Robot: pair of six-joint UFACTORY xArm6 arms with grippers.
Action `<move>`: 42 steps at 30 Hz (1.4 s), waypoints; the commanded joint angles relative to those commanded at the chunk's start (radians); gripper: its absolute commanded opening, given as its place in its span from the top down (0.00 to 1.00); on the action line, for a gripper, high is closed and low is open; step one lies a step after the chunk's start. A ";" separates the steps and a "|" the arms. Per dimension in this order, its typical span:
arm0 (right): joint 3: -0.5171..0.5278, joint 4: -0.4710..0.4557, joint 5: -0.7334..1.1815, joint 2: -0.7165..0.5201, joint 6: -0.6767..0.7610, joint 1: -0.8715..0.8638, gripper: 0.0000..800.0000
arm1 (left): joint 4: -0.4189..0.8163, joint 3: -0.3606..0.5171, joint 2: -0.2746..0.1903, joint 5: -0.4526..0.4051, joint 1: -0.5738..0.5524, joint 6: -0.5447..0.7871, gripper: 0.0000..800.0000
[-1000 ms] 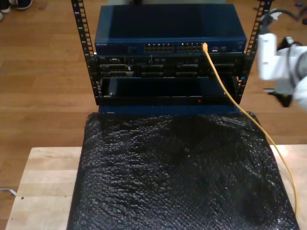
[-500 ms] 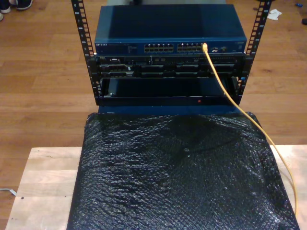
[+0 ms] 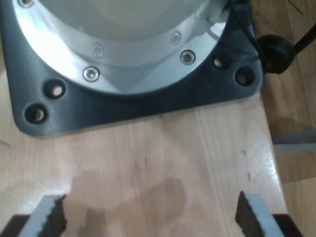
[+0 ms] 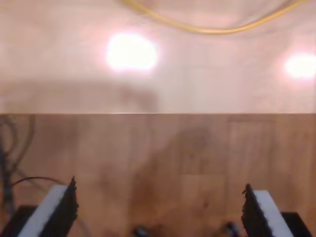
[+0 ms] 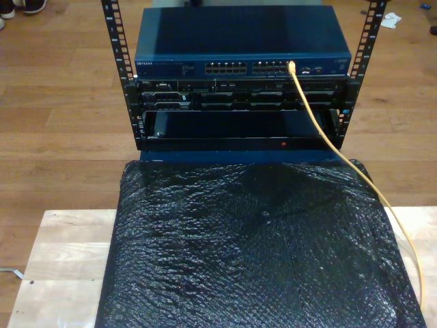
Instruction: Grab the cable and plug it in
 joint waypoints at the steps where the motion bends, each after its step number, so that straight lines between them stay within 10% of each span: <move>1: 0.015 -0.003 0.008 -0.011 -0.026 -0.032 0.01 | 0.000 0.000 0.000 0.000 0.000 0.000 0.00; 22: 0.256 -0.087 0.092 -0.115 -0.560 -0.483 0.01 | 0.000 0.000 0.000 0.000 0.000 0.000 0.00; 42: 0.508 -0.086 -0.133 -0.123 -0.683 -0.568 0.01 | 0.000 0.000 0.000 0.000 0.000 0.000 0.00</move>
